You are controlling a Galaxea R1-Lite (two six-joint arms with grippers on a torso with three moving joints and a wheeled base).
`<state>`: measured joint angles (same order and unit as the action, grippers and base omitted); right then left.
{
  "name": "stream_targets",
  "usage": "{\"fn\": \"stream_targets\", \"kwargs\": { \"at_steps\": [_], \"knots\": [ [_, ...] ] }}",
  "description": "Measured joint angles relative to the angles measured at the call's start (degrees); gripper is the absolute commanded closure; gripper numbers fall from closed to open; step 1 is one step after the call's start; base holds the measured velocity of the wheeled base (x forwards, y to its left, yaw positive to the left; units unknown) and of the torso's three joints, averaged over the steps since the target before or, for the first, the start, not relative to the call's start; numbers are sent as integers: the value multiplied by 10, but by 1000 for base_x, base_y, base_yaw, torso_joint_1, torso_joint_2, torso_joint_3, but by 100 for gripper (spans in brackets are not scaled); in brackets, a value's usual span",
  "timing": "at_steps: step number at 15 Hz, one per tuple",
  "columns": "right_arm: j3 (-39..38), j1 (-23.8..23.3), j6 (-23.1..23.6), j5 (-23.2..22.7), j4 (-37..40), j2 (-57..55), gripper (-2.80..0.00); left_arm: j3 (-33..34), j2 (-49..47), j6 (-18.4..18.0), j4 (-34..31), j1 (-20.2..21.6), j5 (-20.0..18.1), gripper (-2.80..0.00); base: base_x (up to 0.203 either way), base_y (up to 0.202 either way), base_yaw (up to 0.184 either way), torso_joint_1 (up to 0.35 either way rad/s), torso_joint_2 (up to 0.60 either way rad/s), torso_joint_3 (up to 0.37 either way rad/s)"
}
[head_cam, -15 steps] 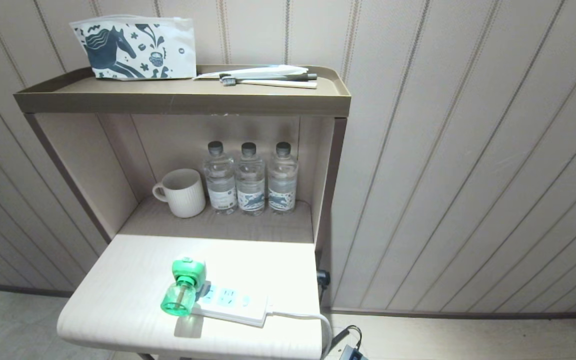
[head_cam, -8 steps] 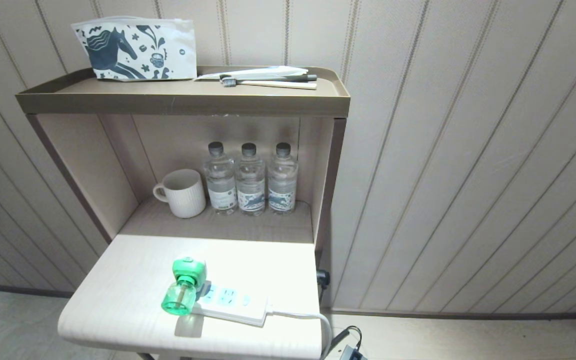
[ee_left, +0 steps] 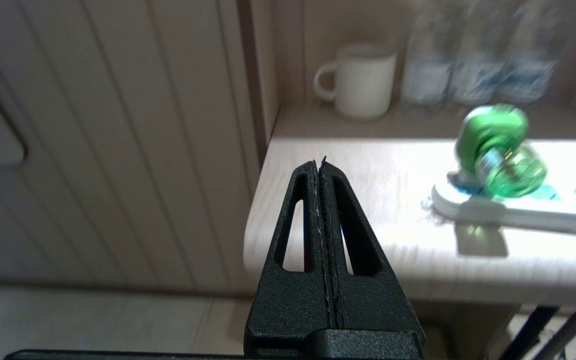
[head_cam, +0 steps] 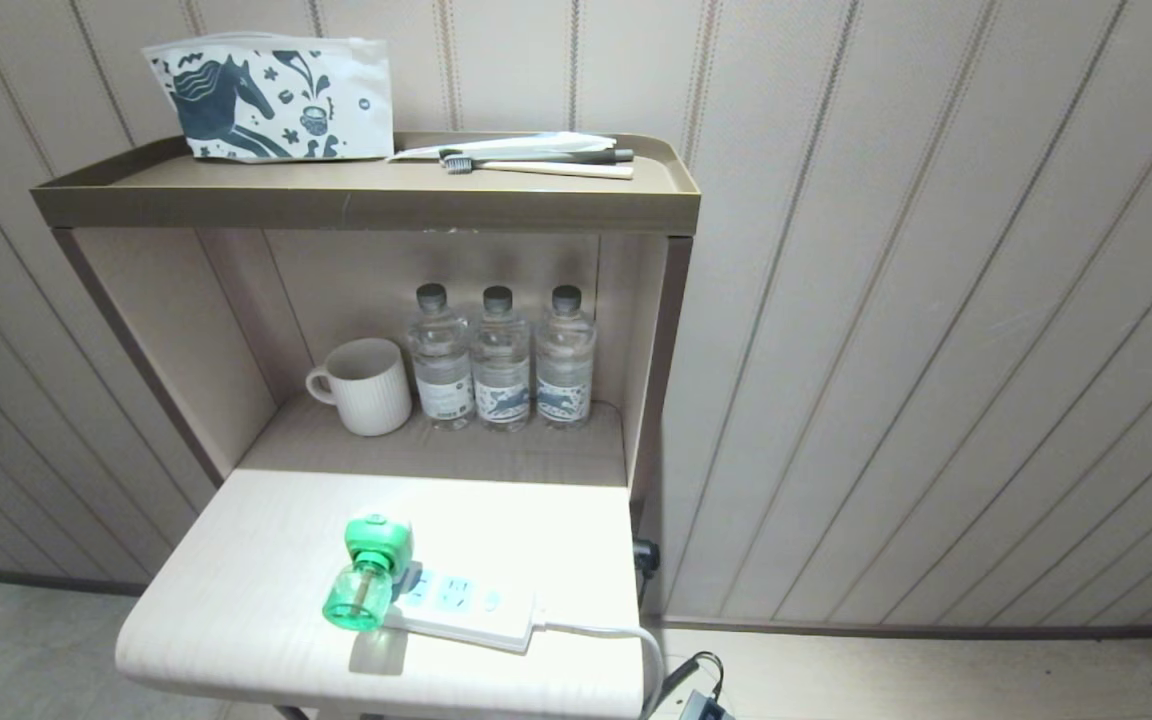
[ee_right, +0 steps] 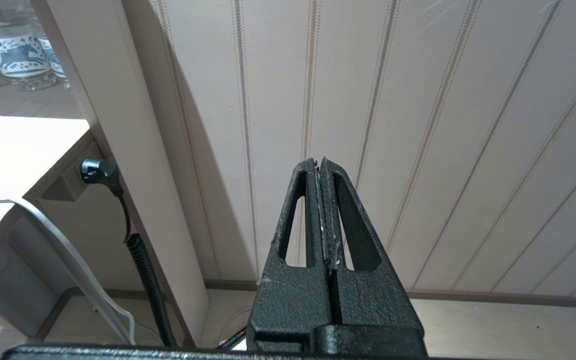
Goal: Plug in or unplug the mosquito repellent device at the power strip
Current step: Hold the socket with your right hand and unplug it with your left hand
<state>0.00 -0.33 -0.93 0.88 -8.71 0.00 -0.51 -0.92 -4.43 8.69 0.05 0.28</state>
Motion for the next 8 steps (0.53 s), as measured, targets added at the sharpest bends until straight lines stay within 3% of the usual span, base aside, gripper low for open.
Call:
{"fn": "stream_targets", "kwargs": {
  "at_steps": [2,6,8],
  "knots": [
    [0,0,0,0,0,0,0,4,6,4,50,0,-13,0,0,0,0,0,0,0],
    [0,0,0,0,0,0,0,5,8,13,58,0,-13,0,0,0,0,0,0,0],
    [0,1,0,0,0,0,0,5,9,40,61,0,-8,0,0,0,0,0,0,0]
  ]
}}
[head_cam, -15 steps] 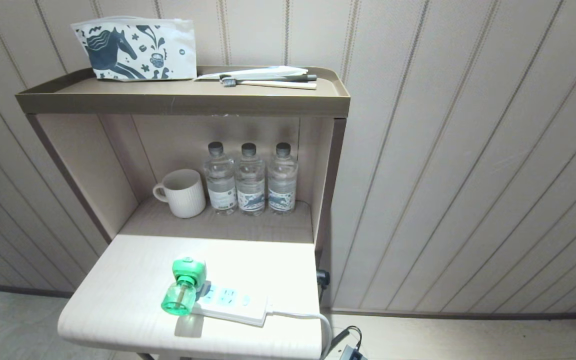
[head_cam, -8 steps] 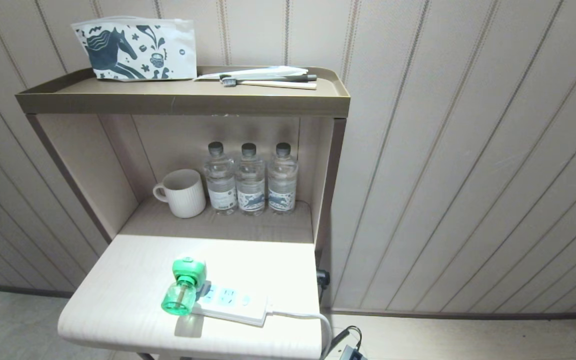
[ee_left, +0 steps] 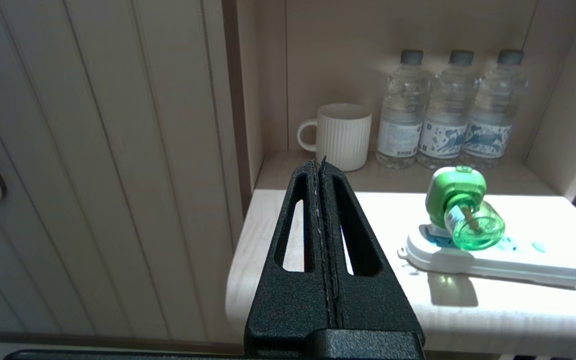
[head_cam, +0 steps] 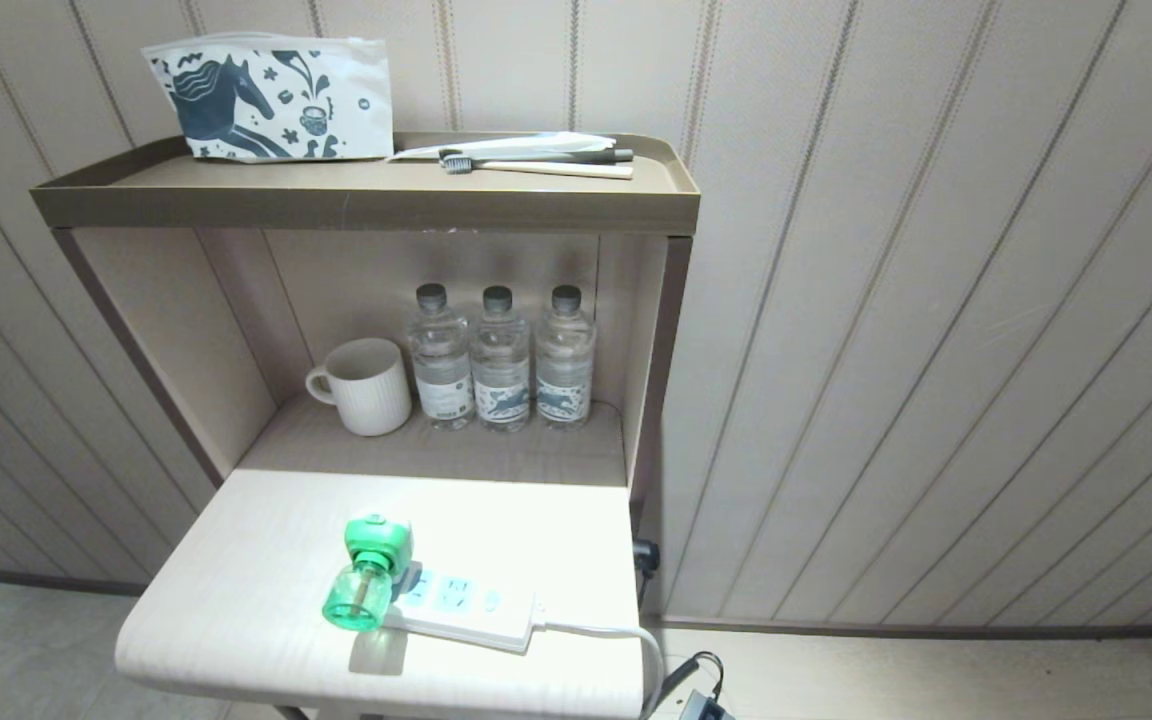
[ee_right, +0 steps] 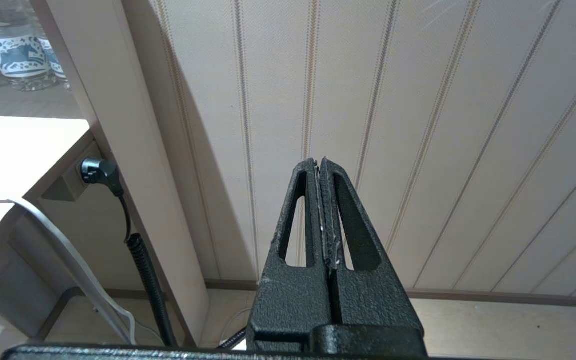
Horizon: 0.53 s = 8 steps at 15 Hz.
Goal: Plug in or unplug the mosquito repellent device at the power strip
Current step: Hold the socket with your right hand and unplug it with your left hand
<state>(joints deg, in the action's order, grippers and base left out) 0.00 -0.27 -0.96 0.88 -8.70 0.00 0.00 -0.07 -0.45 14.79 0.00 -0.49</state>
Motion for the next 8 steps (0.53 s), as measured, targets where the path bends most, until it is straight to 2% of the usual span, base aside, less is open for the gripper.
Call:
{"fn": "stream_targets", "kwargs": {
  "at_steps": [8],
  "knots": [
    [0,0,0,0,0,0,0,0,0,9,2,0,1,0,0,0,0,0,0,0]
  ]
}}
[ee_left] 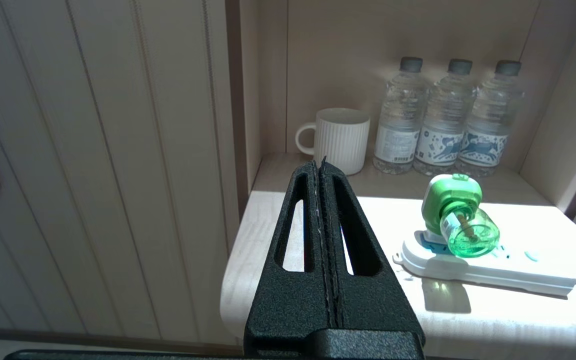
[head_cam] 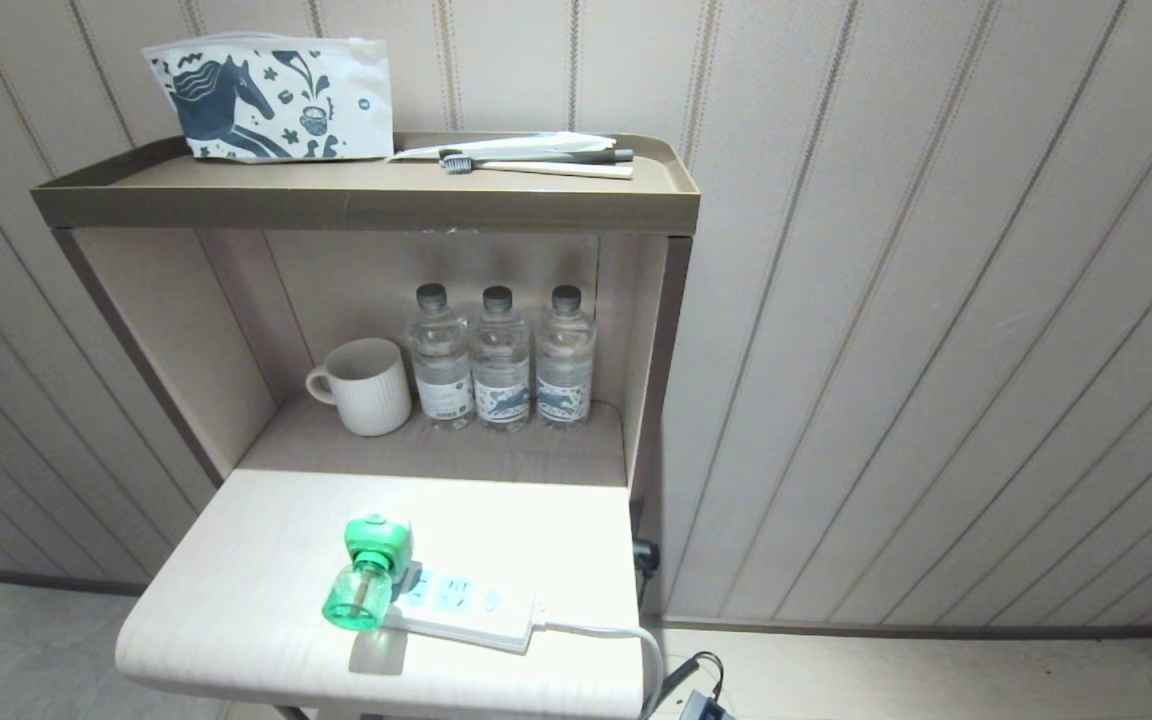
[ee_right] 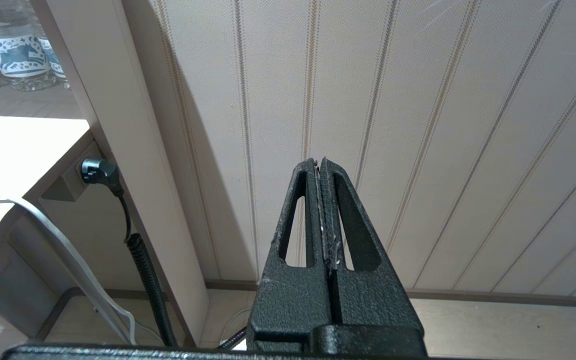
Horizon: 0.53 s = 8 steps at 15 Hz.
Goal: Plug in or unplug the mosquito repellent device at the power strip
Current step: Hold the socket with your right hand and unplug it with your left hand
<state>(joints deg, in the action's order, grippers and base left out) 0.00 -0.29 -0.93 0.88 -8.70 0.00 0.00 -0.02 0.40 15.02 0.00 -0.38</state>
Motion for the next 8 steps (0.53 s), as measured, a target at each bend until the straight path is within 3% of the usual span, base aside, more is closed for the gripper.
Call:
{"fn": "stream_targets", "kwargs": {
  "at_steps": [2,5,8],
  "knots": [
    [0,0,0,0,0,0,0,0,0,-6,-1,0,1,0,0,0,0,0,0,0],
    [0,0,1,0,0,0,0,-15,-3,-72,-18,0,8,0,0,0,0,0,0,0],
    [0,0,1,0,0,0,0,-133,-34,-79,-83,1,3,0,0,0,0,0,0,0]
  ]
}}
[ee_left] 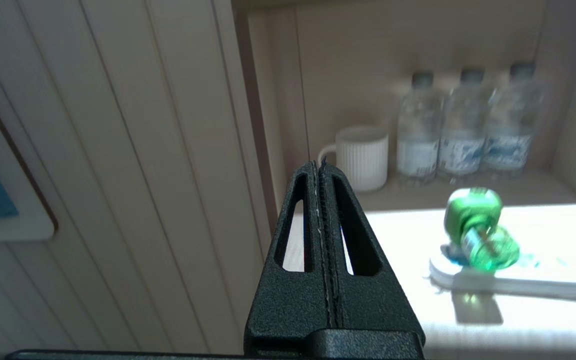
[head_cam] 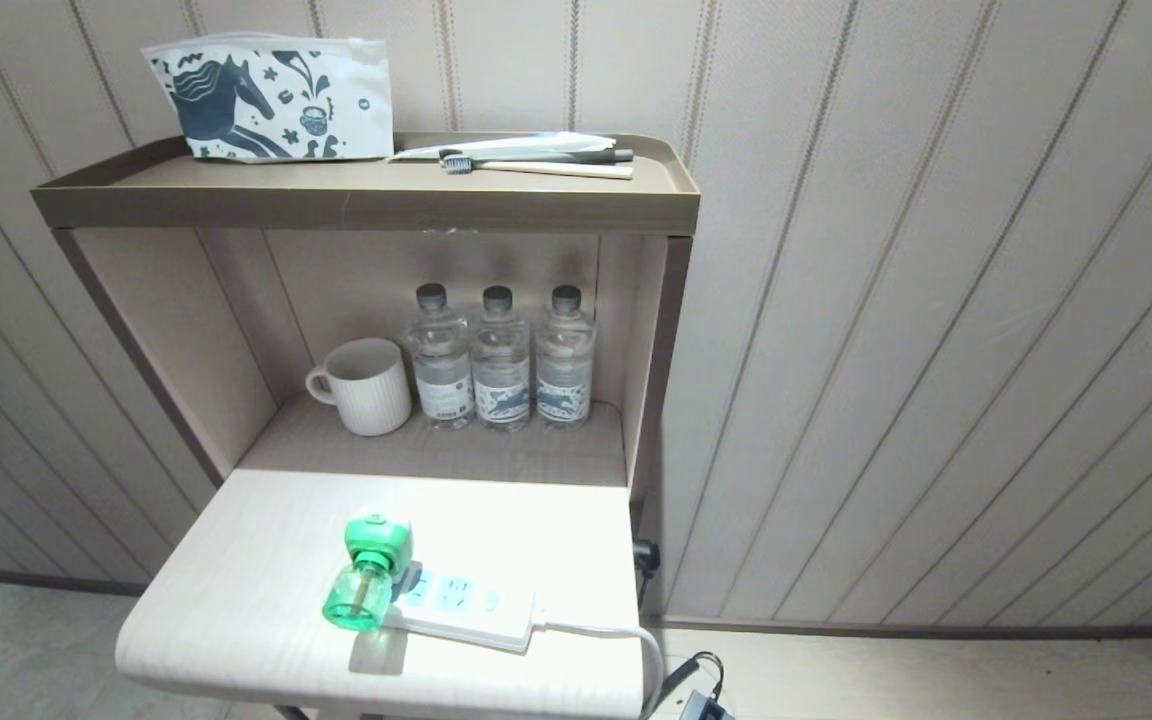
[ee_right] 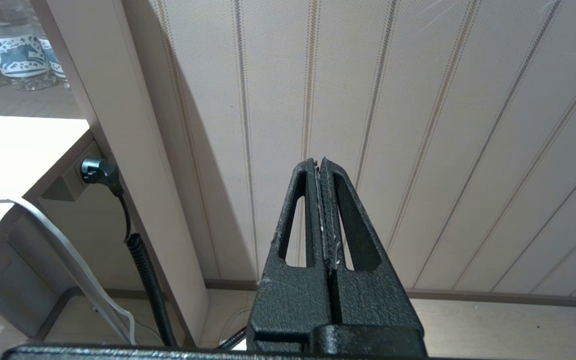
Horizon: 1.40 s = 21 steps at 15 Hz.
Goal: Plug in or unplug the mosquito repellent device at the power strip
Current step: Hold the socket with your right hand and unplug it with your left hand
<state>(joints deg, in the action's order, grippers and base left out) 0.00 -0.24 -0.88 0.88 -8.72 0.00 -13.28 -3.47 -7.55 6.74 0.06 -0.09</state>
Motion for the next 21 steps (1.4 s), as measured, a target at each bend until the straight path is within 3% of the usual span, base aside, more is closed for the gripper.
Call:
{"fn": "stream_targets", "kwargs": {
  "at_steps": [3,6,9,12,14,16,19,20,21],
  "knots": [
    [0,0,0,0,0,0,0,-130,-90,12,-63,0,-42,0,0,0,0,0,0,0],
    [0,0,0,0,0,0,0,-279,-219,57,-141,2,-83,0,0,0,0,0,0,0],
    [0,0,2,-2,0,0,0,-483,-375,87,-334,-15,-124,0,0,0,0,0,0,0],
    [0,0,1,-3,-1,0,0,-635,-533,110,-566,-69,-173,0,0,0,0,0,0,0],
    [0,0,1,-3,-1,0,0,-685,-629,135,-667,-110,-187,0,0,0,0,0,0,0],
    [0,0,1,-3,-1,0,0,-702,-711,152,-728,-170,-196,0,0,0,0,0,0,0],
    [0,0,1,-3,-1,0,0,-716,-807,166,-733,-222,-194,0,0,0,0,0,0,0],
    [0,0,1,-3,-1,0,0,-728,-837,172,-732,-229,-185,-280,0,0,0,0,0,0],
    [0,0,1,-3,-1,0,0,-741,-868,181,-731,-233,-167,-280,0,0,0,0,0,0]
  ]
}}
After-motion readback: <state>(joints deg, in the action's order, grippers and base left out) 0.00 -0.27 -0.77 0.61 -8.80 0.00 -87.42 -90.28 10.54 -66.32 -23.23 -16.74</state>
